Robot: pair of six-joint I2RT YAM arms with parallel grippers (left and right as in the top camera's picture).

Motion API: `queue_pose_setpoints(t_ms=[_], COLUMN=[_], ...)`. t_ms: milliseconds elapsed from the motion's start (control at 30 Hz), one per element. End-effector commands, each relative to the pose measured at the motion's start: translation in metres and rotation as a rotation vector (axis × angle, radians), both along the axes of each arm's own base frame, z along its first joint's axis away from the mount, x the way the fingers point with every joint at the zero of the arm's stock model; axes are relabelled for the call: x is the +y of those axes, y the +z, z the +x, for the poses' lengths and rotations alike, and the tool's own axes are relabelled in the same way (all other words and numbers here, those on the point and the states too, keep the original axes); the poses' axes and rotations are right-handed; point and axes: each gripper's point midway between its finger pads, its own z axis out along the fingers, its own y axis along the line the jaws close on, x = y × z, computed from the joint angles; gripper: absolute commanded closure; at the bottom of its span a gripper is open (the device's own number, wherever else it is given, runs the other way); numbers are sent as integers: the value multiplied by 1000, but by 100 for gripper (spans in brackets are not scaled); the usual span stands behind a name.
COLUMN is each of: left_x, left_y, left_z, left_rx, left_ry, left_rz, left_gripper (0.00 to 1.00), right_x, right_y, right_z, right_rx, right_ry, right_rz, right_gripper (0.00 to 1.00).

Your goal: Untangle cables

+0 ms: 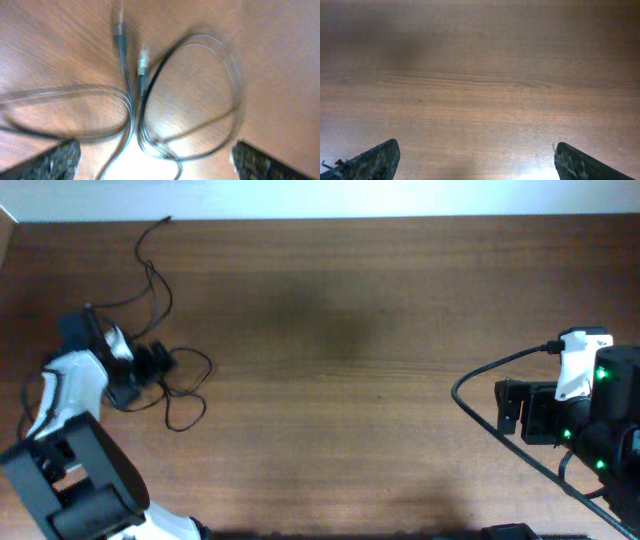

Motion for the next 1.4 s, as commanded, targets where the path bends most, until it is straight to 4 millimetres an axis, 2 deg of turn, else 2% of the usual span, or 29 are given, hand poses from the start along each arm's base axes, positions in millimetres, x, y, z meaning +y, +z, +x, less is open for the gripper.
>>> queue_pose_setpoints(t_ms=[0,33,67,100,133,167,233,267,300,333,400,467,567,600,633,700,767,800,900,933,1000,1033,1100,1167,1200,1233,1333,1367], left_x=[16,12,1,-24,-43,-57,-81,-97,-121,-132,-147,-155,-161,-150,-150,-179,-184,-185,-194,-197,-198,-197,-191,-183,-177,-174,-170,-160], left_y=[155,186,239,284,315,341,361,367,372,371,356,336,320,315,313,320,329,340,350,356,357,352,341,329,316,305,277,261], left_z=[32,28,14,-3,-23,-51,-94,-110,-129,-143,-171,-187,-199,-200,-202,-214,-222,-237,-283,-306,-324,-326,-305,-272,-248,-232,-197,-178], left_rx=[-273,-327,-443,-587,-685,-756,-819,-854,-902,-912,-861,-773,-691,-658,-645,-719,-788,-879,-1044,-1147,-1253,-1284,-1319,-1332,-1340,-1360,-1356,-1328], left_ry=[-4,-6,-30,-120,-171,-176,-186,-237,-346,-369,-362,-350,-341,-315,-341,-533,-587,-593,-632,-661,-674,-666,-636,-601,-572,-555,-539,-495], left_rz=[135,156,202,221,244,286,318,317,314,299,260,194,142,192,213,161,193,250,301,323,353,372,419,457,487,507,521,555], left_gripper=[1,1,1,1,1,1,1,1,1,1,1,1,1,1,1,1,1,1,1,1,1,1,1,1,1,1,1,1], right_x=[-2,-2,-2,-2,-2,-2,-2,-2,-2,-2,-2,-2,-2,-2,-2,-2,-2,-2,-2,-2,-2,-2,-2,-2,-2,-2,-2,-2], right_y=[4,4,4,4,4,4,4,4,4,4,4,4,4,4,4,4,4,4,4,4,4,4,4,4,4,4,4,4], right_z=[0,0,0,0,0,0,0,0,0,0,0,0,0,0,0,0,0,0,0,0,0,0,0,0,0,0,0,0], right_rx=[-14,-14,-14,-14,-14,-14,-14,-14,-14,-14,-14,-14,-14,-14,-14,-14,-14,-14,-14,-14,-14,-14,-14,-14,-14,-14,-14,-14], right_ry=[-9,-9,-9,-9,-9,-9,-9,-9,-9,-9,-9,-9,-9,-9,-9,-9,-9,-9,-9,-9,-9,-9,-9,-9,-9,-9,-9,-9], right_rz=[-5,-4,-5,-5,-5,-5,-5,-4,-5,-5,-5,-5,-5,-5,-5,-5,-5,-5,-5,-5,-5,-5,-5,-5,-5,-5,-5,-5], right_gripper=[2,1,2,2,2,1,2,2,2,2,2,2,2,2,2,2,2,2,2,2,2,1,2,2,2,2,2,2])
